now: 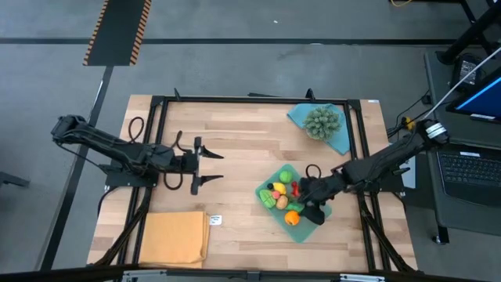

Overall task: Pick and placing Produce into tupperware
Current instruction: Return to Home Position

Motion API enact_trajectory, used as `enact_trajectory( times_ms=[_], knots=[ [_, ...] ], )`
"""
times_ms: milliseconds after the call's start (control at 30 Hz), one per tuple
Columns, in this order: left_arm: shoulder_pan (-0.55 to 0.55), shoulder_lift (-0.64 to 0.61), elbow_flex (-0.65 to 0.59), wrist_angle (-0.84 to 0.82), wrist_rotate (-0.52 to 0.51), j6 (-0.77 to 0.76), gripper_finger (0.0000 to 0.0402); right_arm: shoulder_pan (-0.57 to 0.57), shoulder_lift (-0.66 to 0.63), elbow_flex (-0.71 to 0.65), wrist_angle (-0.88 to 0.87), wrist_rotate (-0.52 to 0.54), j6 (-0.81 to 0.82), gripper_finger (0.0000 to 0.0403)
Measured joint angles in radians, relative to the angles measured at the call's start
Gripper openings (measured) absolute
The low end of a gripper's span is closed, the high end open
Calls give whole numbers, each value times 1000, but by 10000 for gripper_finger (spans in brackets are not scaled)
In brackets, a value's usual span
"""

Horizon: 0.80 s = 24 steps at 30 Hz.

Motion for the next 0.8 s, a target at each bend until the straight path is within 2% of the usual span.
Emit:
enact_trajectory(
  times_ms=[133,333,433,600,800],
  knots=[
    [-14,-72,0,-42,0,17,279,-3,-102,0,68,50,-145,273],
    [4,-256,0,-268,-11,-14,279,-3,-282,0,91,303,-389,273],
    [29,-337,0,-347,-10,-6,279,-3,-339,0,129,385,-503,273],
    [88,-483,-20,-366,-10,74,279,-12,-364,1,255,412,-648,273],
    [148,-711,-193,-343,27,26,279,-11,-346,1,281,411,-687,273]
  ],
)
